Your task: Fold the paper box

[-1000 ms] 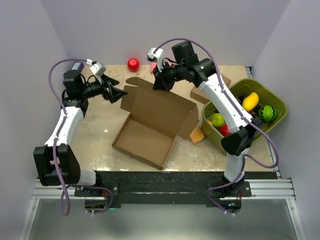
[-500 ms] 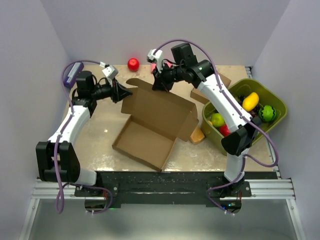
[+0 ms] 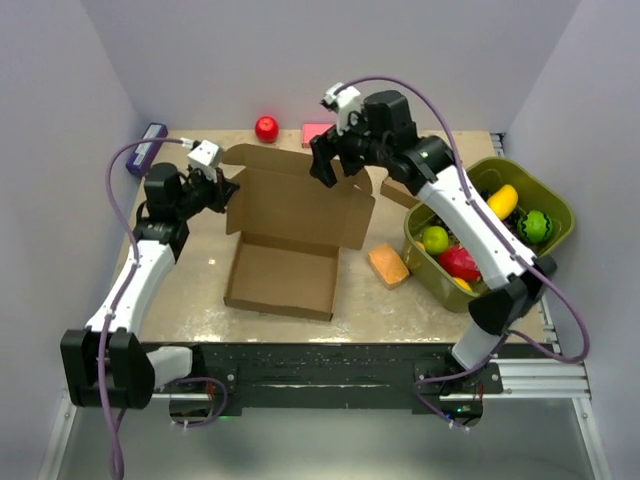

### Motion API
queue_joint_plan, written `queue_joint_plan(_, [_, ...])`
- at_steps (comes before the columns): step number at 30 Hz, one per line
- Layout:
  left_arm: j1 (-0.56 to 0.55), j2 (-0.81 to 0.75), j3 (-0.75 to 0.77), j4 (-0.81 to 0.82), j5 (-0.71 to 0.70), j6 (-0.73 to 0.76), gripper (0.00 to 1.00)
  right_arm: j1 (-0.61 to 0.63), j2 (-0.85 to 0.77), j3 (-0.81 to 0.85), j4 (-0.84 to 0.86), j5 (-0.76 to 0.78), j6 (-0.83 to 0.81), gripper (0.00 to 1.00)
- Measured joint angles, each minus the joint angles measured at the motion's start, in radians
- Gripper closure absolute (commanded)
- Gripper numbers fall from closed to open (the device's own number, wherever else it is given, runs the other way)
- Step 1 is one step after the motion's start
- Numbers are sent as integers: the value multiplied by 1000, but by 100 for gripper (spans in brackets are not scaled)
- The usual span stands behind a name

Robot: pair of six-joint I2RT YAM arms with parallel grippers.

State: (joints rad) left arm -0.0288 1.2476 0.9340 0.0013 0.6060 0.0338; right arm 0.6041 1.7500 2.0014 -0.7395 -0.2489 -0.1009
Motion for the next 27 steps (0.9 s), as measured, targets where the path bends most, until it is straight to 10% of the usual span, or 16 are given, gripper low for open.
queue_joint_plan(12, [-37, -177, -71, -56, -533, -56, 100, 149, -363, -528, 164, 432, 294, 19])
queue_joint_plan(27, [-37, -167, -70, -89, -554, -102, 100, 253, -161, -917, 37, 767, 563, 42])
